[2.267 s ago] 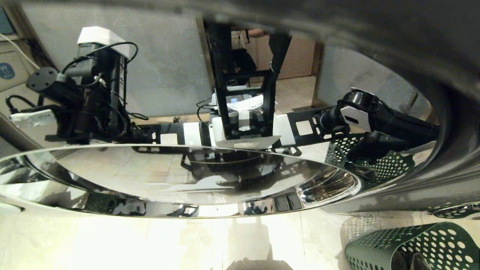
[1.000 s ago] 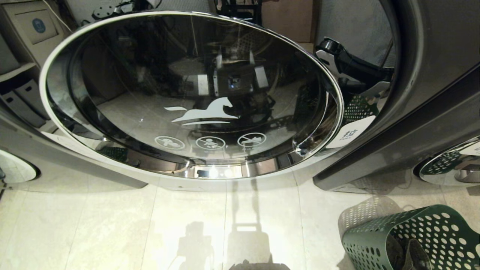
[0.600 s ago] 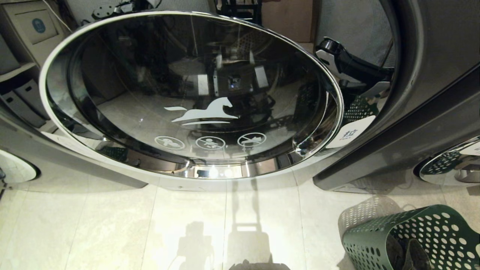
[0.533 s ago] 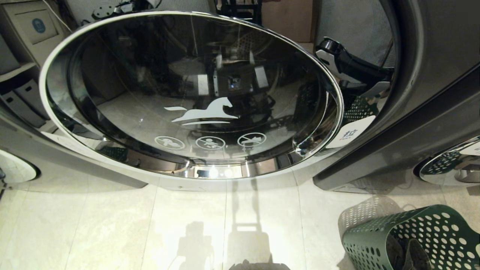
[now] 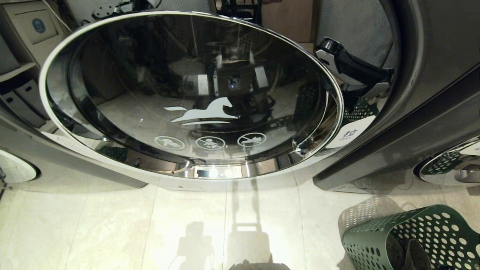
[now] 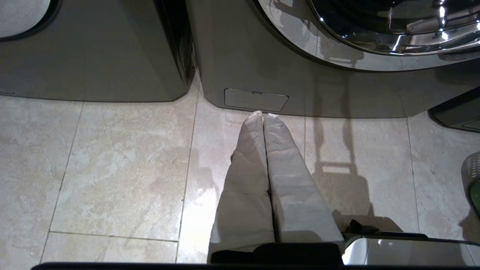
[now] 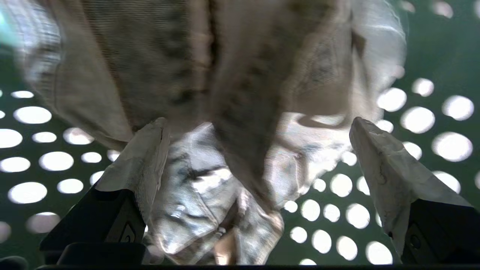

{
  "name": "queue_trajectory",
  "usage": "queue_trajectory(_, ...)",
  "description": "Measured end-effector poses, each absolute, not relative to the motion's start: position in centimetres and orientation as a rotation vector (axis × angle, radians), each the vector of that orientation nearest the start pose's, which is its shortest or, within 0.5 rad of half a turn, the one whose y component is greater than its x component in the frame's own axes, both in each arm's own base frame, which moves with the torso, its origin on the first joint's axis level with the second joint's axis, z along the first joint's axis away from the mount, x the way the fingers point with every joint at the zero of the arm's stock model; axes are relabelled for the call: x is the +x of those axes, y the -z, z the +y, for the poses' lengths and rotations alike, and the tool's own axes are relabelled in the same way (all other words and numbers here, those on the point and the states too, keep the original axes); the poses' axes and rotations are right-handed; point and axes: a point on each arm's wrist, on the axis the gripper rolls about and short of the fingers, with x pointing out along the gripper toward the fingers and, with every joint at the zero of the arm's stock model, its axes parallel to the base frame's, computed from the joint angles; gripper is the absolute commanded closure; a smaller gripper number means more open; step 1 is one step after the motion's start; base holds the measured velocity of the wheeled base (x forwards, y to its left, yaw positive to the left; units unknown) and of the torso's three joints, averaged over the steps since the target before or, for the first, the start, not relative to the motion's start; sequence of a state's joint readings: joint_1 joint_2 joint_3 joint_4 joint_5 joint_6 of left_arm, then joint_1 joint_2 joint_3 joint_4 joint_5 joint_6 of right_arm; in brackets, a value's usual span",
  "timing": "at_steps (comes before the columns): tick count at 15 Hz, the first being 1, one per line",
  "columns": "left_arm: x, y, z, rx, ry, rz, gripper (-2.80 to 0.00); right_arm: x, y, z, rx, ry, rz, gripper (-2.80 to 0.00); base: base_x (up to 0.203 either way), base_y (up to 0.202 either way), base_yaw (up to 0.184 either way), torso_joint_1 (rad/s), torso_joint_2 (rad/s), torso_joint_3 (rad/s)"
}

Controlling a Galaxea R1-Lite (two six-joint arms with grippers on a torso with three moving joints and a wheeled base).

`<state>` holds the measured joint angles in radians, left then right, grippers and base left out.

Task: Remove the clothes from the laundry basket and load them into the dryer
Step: Take the clothes out of the basket

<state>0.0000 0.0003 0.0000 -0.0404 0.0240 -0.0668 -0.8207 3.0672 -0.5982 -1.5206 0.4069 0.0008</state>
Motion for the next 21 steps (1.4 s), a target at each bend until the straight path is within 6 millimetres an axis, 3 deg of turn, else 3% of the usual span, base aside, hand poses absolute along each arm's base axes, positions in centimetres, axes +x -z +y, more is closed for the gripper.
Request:
queue_trajectory(6,-2.3,-7.9,0.1,-0.063,-0.023,-0.039,0.0,21.5,23.0,-20.9,0.471,0.37,0.682,-2.8,0.0,0.0,0.0,0.0,0.0,0.0)
queue_trajectory(7,-2.3,-7.9,0.1,-0.063,-0.023,-0.036,0.0,21.9,23.0,-21.4,0.455,0.373,0.66,-1.64,0.0,0.0,0.0,0.0,0.0,0.0)
queue_trajectory(8,-2.3,-7.9,0.1,-0.062,-0.023,-0.035,0.0,22.2,23.0,-21.7,0.44,0.372,0.648,0.0,0.0,0.0,0.0,0.0,0.0,0.0)
queue_trajectory(14,-2.3,-8.0,0.1,-0.063,-0.023,-0.042,0.0,22.2,23.0,-20.8,0.444,0.356,0.675,0.0,0.0,0.0,0.0,0.0,0.0,0.0)
queue_trajectory(21,-2.3,-8.0,0.1,-0.069,-0.024,-0.04,0.0,18.2,22.3,-16.8,0.566,0.337,0.86,0.0,0.0,0.0,0.0,0.0,0.0,0.0)
